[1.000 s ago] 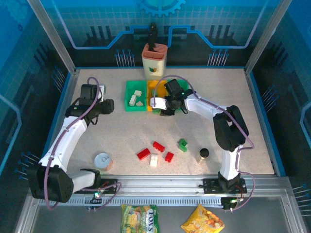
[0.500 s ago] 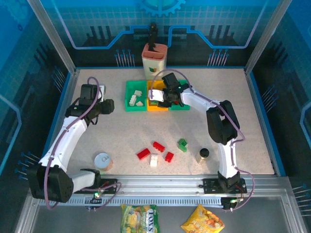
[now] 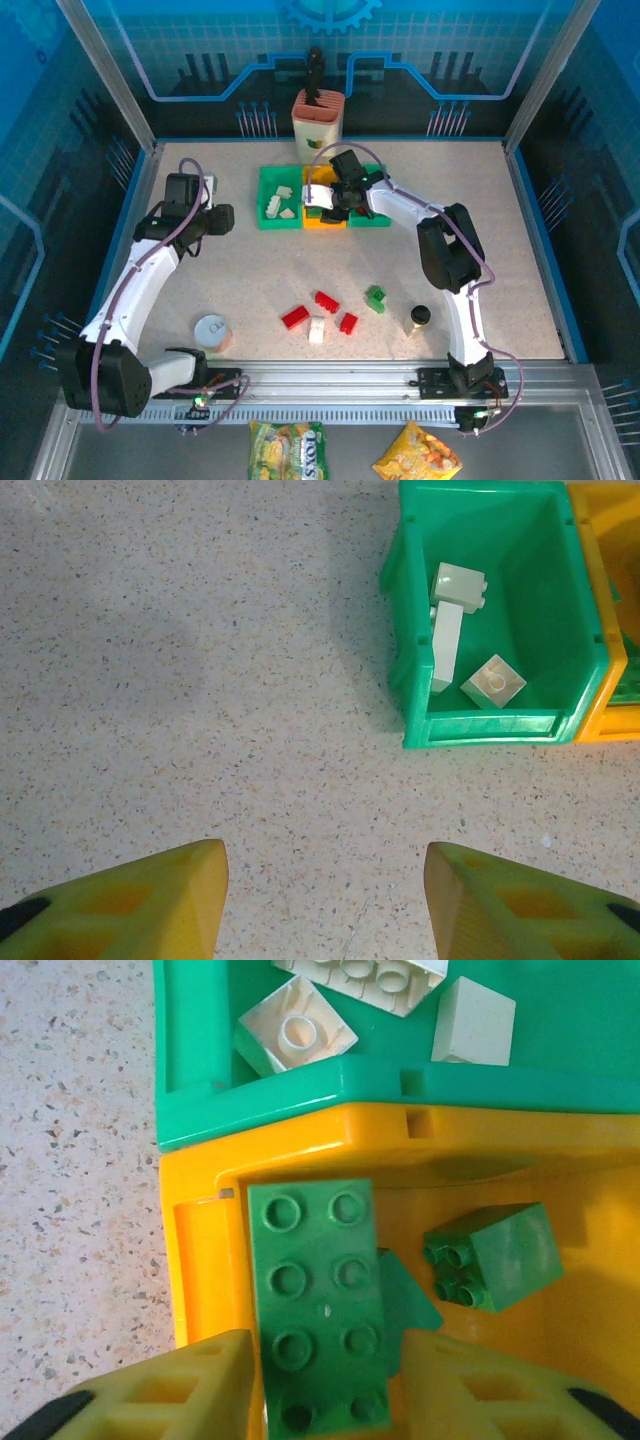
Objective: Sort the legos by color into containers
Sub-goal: Place the lego in the container, then pick up the lego from the bottom-center of the table.
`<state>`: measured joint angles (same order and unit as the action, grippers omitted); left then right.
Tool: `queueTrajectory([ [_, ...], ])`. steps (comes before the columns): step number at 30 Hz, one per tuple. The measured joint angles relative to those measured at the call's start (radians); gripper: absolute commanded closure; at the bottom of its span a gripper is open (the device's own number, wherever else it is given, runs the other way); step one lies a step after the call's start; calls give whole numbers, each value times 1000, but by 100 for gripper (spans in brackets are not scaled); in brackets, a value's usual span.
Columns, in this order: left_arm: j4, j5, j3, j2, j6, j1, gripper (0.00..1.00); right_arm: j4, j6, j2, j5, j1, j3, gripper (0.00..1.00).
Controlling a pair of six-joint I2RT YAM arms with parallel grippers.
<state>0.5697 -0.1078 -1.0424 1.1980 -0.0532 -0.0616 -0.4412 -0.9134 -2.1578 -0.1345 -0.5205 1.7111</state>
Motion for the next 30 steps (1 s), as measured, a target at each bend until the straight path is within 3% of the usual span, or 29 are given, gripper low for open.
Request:
queueTrajectory([
  [3, 0, 0, 0, 0, 0, 0, 45, 1, 3, 0, 0, 0, 0, 49],
  [18, 0, 0, 0, 0, 0, 1, 45, 10, 5, 11, -4, 0, -38, 49],
  [30, 0, 0, 0, 0, 0, 1, 45, 8, 4, 160, -46, -3, -190, 49],
])
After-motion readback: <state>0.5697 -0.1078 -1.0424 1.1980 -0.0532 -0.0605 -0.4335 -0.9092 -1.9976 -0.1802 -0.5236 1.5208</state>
